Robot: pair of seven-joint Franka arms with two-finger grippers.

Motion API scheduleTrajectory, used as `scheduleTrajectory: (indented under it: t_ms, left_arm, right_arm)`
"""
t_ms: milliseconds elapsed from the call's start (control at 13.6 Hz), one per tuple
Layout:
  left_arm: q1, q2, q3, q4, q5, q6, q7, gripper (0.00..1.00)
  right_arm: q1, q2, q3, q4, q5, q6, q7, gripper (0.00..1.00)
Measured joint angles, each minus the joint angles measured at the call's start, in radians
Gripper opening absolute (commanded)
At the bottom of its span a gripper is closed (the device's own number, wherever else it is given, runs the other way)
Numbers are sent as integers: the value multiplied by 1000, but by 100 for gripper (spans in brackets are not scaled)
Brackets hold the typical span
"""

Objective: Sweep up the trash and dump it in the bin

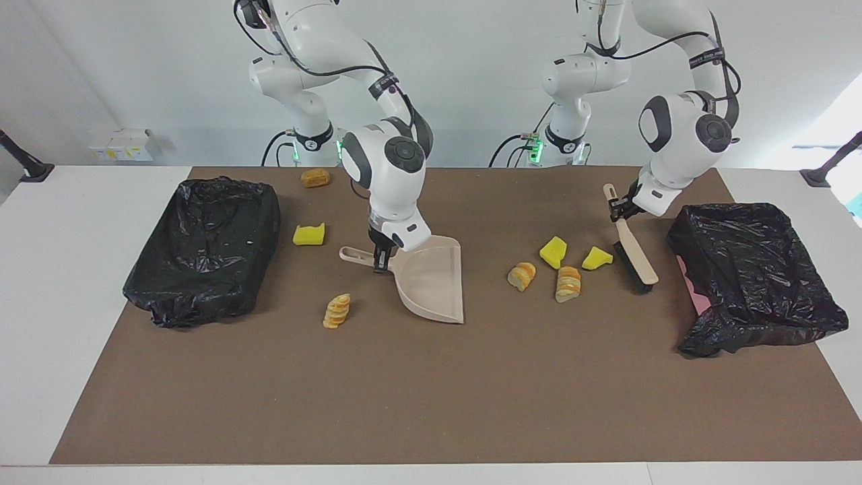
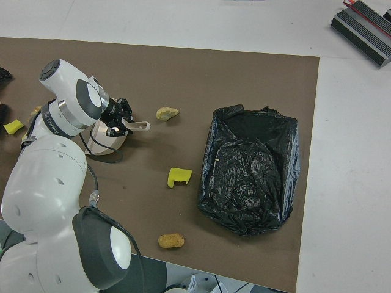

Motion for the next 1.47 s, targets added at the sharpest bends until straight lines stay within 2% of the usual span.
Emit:
scheduleTrajectory:
  t_ms: [440, 660, 1027, 1467]
  left_arm:
    - [-199, 4, -14, -4, -22, 5, -267, 0]
    - [-250, 27, -14, 5, -75, 45, -299, 0]
    - [-369, 139, -15, 113, -91, 87, -324, 0]
    - [-550, 194, -21, 164, -152, 140, -324, 0]
  right_arm:
    - [0, 0, 0, -2, 0, 0, 0, 0]
    - [0, 0, 0, -2, 0, 0, 0, 0]
    - [0, 0, 0, -3, 0, 0, 0, 0]
    - [0, 0, 0, -3, 0, 0, 0, 0]
